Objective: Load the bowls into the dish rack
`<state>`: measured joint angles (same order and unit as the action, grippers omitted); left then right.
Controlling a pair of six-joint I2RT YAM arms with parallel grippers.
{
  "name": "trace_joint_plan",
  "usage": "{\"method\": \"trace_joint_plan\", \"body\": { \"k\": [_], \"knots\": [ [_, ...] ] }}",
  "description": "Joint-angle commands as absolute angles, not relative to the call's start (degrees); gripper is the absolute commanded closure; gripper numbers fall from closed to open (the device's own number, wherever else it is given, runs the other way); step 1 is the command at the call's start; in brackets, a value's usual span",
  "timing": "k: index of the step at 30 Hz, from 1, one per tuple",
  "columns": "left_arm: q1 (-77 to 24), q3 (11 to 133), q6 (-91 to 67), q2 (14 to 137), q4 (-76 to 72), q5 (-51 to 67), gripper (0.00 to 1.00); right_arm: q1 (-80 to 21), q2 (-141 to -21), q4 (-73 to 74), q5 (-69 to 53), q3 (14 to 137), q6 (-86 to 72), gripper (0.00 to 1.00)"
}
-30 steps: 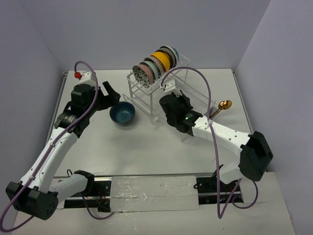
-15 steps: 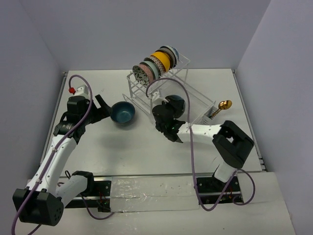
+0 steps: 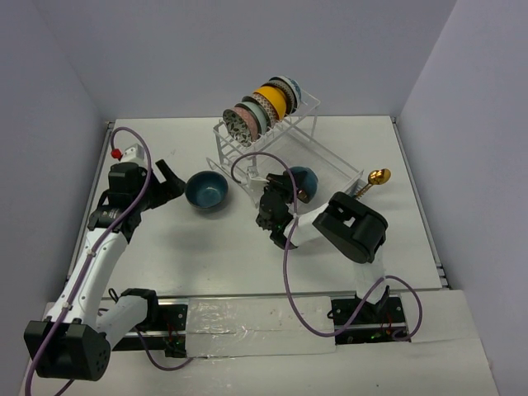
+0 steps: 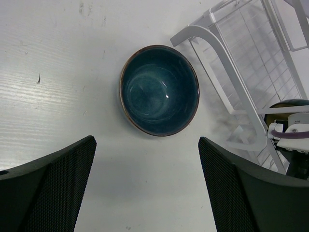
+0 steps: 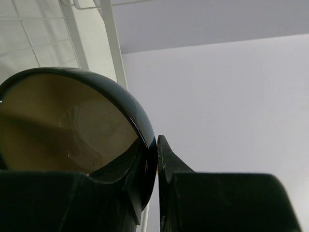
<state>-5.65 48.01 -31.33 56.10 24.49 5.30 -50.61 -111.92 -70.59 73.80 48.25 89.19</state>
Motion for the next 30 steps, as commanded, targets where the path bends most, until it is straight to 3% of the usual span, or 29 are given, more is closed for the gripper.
{"method": "trace_joint_plan", "body": {
  "k": [1,6,11,27,30],
  "knots": [
    [-5.0,47.8,-31.5,55.0,22.4,6.6,0.08,-50.3,-111.6,-100.9,72.2,47.4,93.2,1.0],
    [-4.3,47.8,-31.3,55.4,22.1,7.3,0.08,-50.1,-111.8,-101.0,70.2,45.7,92.3,1.0],
    [-3.6,47.5,-31.3,55.6,22.1,8.0,0.09,-50.3,-112.6,-101.0,70.0,44.6,92.3,0.91],
    [-1.5,47.1,-31.6,55.8,21.1,10.6,0.09,-55.0,-116.0,-101.0,71.3,41.4,92.0,0.9],
    [-1.2,47.1,-31.7,56.0,21.1,10.8,0.1,-55.9,-116.5,-101.1,71.8,41.4,92.1,0.86]
  ]
}}
